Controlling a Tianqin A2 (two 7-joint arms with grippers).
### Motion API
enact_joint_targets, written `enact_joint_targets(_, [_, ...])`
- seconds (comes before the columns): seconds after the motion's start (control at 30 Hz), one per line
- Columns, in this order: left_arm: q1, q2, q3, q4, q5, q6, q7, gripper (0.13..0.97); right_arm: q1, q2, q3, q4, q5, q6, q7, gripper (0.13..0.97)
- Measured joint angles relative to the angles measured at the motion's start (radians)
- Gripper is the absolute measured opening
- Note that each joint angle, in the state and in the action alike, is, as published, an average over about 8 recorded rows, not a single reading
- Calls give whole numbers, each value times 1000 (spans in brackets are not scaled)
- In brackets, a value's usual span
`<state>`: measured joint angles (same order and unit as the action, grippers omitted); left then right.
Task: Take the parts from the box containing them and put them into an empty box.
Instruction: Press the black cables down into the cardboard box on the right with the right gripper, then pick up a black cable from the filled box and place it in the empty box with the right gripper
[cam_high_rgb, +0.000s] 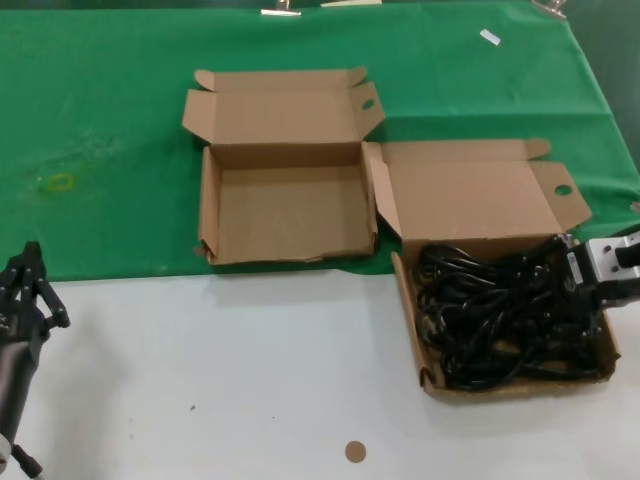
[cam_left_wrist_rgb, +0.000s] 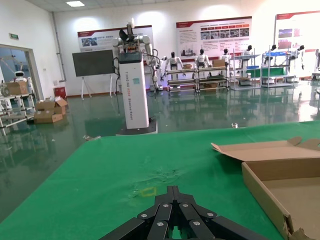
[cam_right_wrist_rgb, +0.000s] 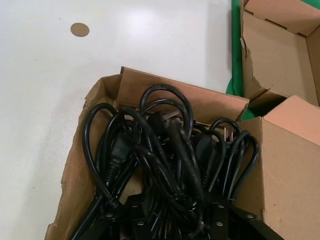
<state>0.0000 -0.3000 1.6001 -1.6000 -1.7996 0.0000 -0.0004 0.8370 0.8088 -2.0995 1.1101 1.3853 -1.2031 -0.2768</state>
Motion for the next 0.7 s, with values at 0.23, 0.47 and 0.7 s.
enact_joint_targets(0.23, [0,0,0,0,0,0,0,144,-8,11,11,33,5,-15,27,377])
enact_joint_targets(0.47, [0,0,0,0,0,0,0,144,-23,35,27,83,21,-34,64,276])
enact_joint_targets(0.7, [0,0,0,0,0,0,0,144,-26,61,43,138,38,-63,113,224])
